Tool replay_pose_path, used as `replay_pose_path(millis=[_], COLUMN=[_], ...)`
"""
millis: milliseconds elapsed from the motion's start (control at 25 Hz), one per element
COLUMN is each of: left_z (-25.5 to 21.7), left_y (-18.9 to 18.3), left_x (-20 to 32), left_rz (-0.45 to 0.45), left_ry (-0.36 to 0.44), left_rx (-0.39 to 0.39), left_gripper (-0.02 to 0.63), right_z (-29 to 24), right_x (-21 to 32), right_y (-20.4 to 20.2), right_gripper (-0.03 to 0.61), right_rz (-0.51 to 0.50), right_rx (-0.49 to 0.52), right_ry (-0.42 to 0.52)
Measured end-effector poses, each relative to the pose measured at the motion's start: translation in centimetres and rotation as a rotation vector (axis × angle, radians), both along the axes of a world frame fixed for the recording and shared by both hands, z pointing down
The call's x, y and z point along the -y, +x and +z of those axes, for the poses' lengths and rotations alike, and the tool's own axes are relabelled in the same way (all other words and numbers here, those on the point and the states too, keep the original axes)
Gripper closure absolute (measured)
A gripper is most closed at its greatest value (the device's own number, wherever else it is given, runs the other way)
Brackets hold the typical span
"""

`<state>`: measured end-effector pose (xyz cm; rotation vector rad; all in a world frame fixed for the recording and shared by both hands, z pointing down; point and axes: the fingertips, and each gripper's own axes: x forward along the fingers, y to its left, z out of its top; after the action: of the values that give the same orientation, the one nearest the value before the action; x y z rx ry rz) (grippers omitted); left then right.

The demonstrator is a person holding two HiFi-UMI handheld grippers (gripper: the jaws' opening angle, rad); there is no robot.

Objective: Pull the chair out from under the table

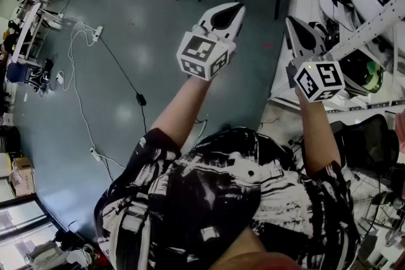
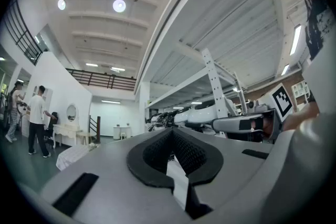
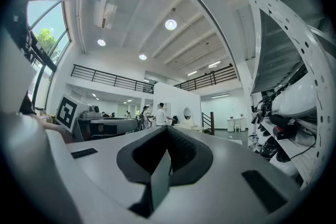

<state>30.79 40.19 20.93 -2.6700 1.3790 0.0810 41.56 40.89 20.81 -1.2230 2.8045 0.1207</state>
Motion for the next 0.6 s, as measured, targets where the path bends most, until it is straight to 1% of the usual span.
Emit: replay_pose_path(millis=[480, 560, 600], left_z=[-0.38, -0.46, -0.84], left_y=[0.29, 0.26, 0.08], left_x=[-0.26, -0.35, -0.36], left_rz=[0.002, 0.013, 0.025], left_ry=[0.003, 0.017, 0.029], left_rx=[0.002, -0.021, -0.049], left_gripper=[0.614, 0.613, 0.612], right_z=[-0.35, -0.17, -0.05], right_x=[-0.22, -0.38, -0.46], right_y=[0.02, 0.01, -0.06], right_gripper=[0.581, 0.581, 0.58], right_rz=[-0.011, -0.028, -0.037], right_rx=[0.005, 0.027, 0.037], right_ry=[0.004, 0.002, -0.002])
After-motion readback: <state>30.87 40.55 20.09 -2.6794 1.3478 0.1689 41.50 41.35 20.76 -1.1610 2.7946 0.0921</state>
